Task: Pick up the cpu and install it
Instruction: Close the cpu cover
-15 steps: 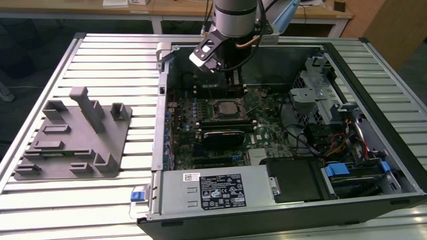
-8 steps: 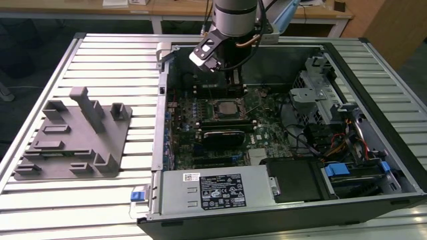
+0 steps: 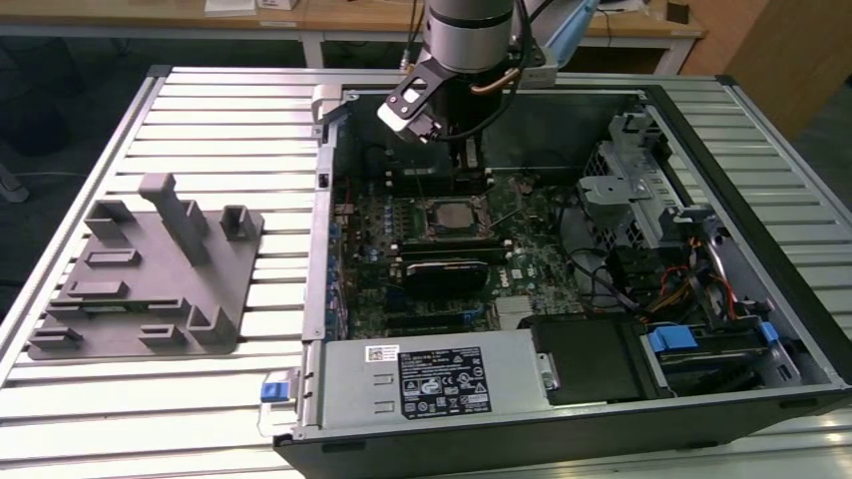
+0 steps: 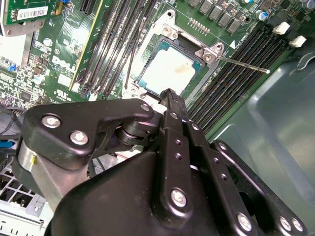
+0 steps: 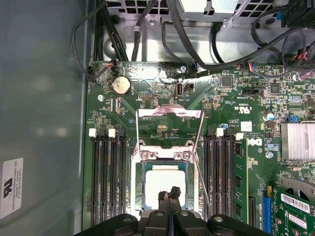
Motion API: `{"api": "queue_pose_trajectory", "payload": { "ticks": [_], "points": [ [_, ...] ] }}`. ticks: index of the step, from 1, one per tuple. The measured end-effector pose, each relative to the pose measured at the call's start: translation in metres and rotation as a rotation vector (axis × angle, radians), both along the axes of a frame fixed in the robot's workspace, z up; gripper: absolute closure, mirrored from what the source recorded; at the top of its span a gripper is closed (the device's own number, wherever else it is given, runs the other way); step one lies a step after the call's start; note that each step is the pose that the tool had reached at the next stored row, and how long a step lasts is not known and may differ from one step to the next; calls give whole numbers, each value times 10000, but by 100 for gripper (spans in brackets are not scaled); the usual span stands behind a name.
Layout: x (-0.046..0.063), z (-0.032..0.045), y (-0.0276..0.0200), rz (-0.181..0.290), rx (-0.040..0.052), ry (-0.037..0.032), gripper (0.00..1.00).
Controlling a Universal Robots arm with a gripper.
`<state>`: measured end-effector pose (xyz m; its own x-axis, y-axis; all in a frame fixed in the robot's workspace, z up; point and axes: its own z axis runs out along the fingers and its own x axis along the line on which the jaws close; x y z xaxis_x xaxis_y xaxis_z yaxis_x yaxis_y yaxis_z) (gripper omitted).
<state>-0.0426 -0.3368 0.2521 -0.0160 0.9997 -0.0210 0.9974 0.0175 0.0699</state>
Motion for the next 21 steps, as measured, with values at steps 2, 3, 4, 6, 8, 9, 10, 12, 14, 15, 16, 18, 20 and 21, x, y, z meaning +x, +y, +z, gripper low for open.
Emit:
{"api": "queue_pose_trajectory", "payload": {
  "ticks": [2, 3, 4, 6, 8, 9, 10, 12, 14, 15, 16, 18, 20, 21],
  "points": [
    [0, 0, 0, 0, 0, 0, 89],
    [0, 0, 0, 0, 0, 0, 89],
    [0, 0, 0, 0, 0, 0, 89],
    [9, 1, 0, 0, -1, 2, 89],
    [36, 1, 0, -1, -2, 1, 89],
    [49, 1, 0, -1, 0, 0, 89],
    [61, 0, 0, 0, 0, 0, 89],
    [88, 0, 0, 0, 0, 0, 89],
    [117, 0, 0, 0, 0, 0, 89],
    [133, 0, 0, 0, 1, 0, 89],
    [149, 0, 0, -1, 1, 0, 89],
    [178, 0, 0, 0, 0, 0, 89],
    [206, 0, 1, 1, 0, 0, 89],
    [222, 0, 1, 1, 0, 0, 89]
  ]
}}
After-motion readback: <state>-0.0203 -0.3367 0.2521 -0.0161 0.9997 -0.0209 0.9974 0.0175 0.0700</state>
